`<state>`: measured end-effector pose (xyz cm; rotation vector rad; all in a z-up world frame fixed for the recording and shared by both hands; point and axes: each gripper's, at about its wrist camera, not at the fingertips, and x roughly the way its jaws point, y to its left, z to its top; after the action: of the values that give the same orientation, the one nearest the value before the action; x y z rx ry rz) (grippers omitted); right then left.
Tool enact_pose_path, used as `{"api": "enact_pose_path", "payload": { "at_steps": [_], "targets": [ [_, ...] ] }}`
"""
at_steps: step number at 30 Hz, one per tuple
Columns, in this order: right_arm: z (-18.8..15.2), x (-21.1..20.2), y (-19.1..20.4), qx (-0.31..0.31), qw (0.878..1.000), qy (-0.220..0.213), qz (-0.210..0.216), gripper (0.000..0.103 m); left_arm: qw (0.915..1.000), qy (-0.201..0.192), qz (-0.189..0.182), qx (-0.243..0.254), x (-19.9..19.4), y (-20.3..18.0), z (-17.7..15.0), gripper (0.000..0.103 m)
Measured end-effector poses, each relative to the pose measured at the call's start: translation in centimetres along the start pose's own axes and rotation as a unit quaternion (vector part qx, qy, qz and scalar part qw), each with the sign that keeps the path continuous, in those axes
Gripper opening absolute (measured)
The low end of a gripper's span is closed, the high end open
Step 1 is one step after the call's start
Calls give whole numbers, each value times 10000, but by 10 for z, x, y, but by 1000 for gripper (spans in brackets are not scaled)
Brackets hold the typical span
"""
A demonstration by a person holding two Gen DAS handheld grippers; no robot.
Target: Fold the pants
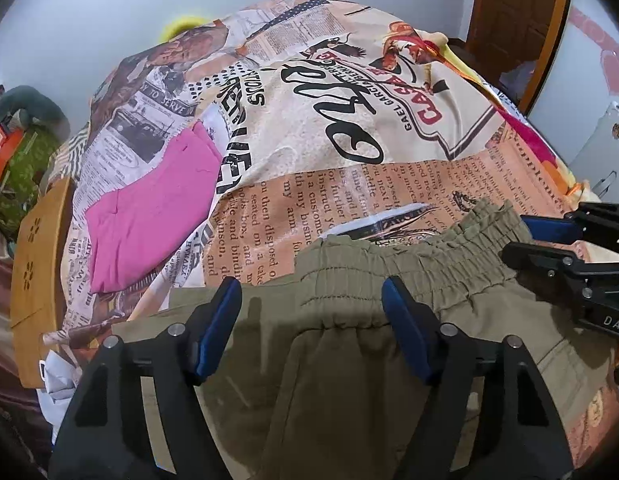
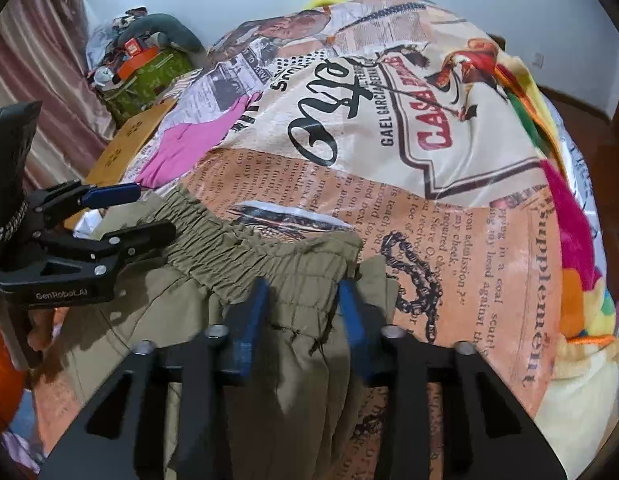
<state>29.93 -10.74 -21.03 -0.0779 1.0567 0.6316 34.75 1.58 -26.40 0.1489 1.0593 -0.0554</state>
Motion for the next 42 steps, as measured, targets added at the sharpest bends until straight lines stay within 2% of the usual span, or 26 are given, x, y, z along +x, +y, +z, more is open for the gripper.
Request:
{"api": "enact_pose_path", "payload": {
  "at_steps": [4, 9, 16, 18, 22, 25, 29, 32, 38, 42],
  "targets": [
    [0, 3, 8, -365, 9985, -28, -415, 17, 10000, -6, -33, -37, 3, 3, -1, 74],
    [2, 4, 8, -399, 9981, 76, -465, 17, 9998, 66, -136, -142, 4, 5, 0, 74],
    [2, -18, 14, -263, 9987, -10, -447, 21, 9996, -124, 77, -235, -17, 7, 0, 70],
    [1, -26, 17, -233, 9988, -58, -429, 26, 9991, -264, 155, -280, -29, 10, -1, 70],
    [-2, -46, 25, -209, 9982, -289, -482, 48, 9976, -522, 260, -386, -54, 21, -7, 70],
    [-4, -60, 30, -176, 9978, -457, -455, 58, 9965, -593, 361, -468, -69, 30, -12, 72],
    [-9, -72, 33, -53, 9970, -639, -434, 72, 9948, -682, 439, -618, -86, 46, -21, 95],
    [-14, -76, 32, 7, 9968, -661, -456, 79, 9935, -705, 508, -731, -95, 59, -28, 98],
    [-31, -69, 17, 437, 9974, -428, -375, 80, 9924, -344, 515, -1066, -82, 90, -49, 98],
    [-42, -62, 8, 791, 9963, -248, -242, 80, 9909, 114, 381, -1286, -59, 105, -69, 98]
  ]
}}
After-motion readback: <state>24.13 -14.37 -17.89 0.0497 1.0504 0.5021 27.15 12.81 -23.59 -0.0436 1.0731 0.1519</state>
